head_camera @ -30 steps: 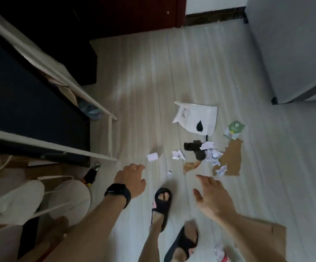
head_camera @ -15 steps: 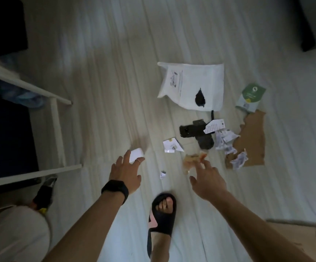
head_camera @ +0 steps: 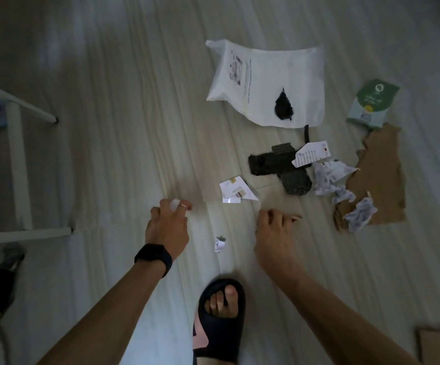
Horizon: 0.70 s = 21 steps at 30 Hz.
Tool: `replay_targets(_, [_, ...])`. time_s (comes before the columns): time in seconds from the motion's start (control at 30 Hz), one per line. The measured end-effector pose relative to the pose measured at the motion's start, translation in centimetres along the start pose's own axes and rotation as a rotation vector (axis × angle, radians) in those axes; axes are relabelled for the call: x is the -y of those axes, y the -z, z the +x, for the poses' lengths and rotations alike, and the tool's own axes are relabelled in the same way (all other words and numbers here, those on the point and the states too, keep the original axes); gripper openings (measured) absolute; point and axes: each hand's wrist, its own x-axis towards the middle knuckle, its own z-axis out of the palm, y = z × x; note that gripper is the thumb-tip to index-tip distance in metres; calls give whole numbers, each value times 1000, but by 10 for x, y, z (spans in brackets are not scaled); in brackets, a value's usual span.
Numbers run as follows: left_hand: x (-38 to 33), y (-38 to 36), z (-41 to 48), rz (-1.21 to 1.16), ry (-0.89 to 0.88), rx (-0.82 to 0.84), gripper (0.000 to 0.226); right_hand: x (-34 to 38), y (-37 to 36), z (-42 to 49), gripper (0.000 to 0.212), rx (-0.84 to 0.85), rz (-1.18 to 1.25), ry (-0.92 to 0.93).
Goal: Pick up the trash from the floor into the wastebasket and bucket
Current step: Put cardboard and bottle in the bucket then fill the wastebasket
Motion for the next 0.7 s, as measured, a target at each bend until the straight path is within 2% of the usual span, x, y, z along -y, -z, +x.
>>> replay_targets(0.07, [1, -6, -4, -22, -26, -28, 39, -14, -16, -9, 45, -114, 178, 50])
replay_targets(0.17, [3, 2, -5, -231, 63, 120, 63, -36, -32, -9, 29, -55, 376, 76])
replay_targets(0.23, [1, 7, -8, -262, 38, 153, 62, -43, -26, 1, 18, 0, 494, 106])
replay_targets(0.3, [-1, 9, -10, -217, -13, 128, 57, -42, -13, 16, 20, 38, 559, 170])
replay_targets(0.43, [-6, 8, -14, -70, -5, 99, 57, -17, 18, 56, 19, -51, 310, 262])
replay_targets(0.57, [-11, 3, -15, 10, 32, 131, 56, 7, 21, 88, 25, 178, 253, 258])
replay_targets(0.7, [-13, 11, -10, 18, 36, 205, 63, 19, -4, 77, 32, 127, 113, 377])
